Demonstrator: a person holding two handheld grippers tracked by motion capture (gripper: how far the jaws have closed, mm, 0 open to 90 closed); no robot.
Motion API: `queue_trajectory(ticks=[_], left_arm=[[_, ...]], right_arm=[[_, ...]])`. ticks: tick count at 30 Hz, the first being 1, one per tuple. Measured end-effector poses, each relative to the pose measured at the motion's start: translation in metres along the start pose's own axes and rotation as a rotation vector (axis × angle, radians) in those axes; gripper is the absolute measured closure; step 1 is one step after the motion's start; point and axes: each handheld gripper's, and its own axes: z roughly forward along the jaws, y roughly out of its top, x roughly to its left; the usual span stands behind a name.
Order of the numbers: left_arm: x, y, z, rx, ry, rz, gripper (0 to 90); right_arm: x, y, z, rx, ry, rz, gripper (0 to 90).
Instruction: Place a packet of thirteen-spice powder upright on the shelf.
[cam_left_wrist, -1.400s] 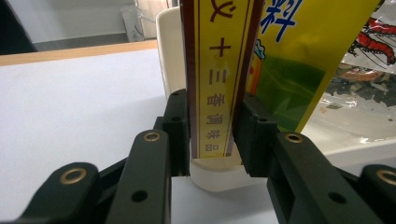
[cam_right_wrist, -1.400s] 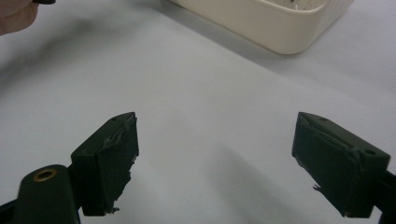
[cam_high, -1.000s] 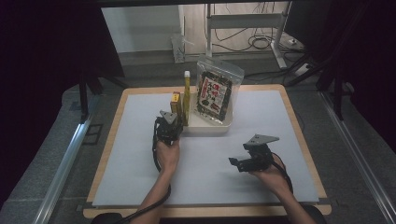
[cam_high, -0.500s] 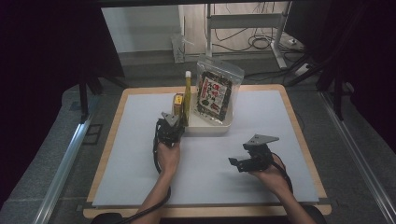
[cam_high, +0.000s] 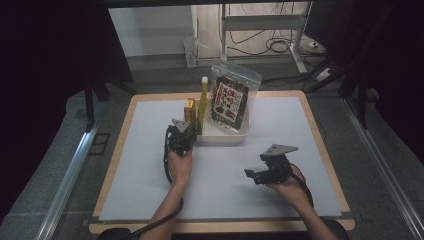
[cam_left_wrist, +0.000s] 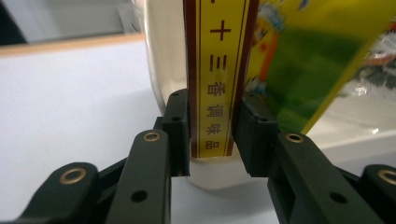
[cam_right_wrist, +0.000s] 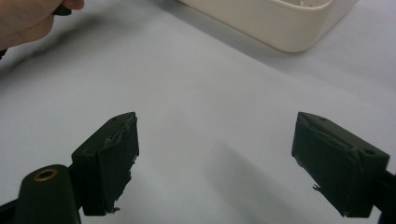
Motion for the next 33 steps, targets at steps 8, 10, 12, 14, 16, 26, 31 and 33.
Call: queue_trajectory(ticks=[8,10,12,14,16,26,31,33], left_arm=[[0.001,-0.001,-0.005,-0.007,-0.008,0.016,65.5],[0.001,-0.001,-0.008,-0.013,-0.015,0.023,62.3],[0.000,-0.002,-0.011,-0.013,-0.020,0.043,55.5],[-0.004,-0.002,-0.012,0.001,0.001,0.064,50.3],[-0.002,-0.003,-0.013,0.002,-0.006,0.055,50.3],[0.011,-0.005,-0.023,-0.009,-0.056,0.016,46.1],[0.014,-0.003,-0.026,-0.004,-0.101,0.020,37.5],[0.014,-0.002,-0.026,0.006,-0.115,0.026,32.5]], right_arm=[[-0.001,0.000,-0.002,-0.004,-0.003,0.002,15.1],[-0.001,0.000,-0.001,-0.004,-0.003,0.001,15.1],[-0.001,0.000,-0.001,-0.004,-0.002,0.000,15.1],[0.000,0.000,-0.001,-0.003,-0.003,-0.003,15.1],[0.000,0.000,-0.001,-0.003,-0.003,-0.003,15.1],[0.000,0.000,-0.001,-0.001,-0.002,-0.004,15.1],[0.000,0.000,-0.001,0.001,-0.005,-0.012,15.1],[-0.001,-0.001,-0.001,-0.001,-0.006,-0.015,15.1]])
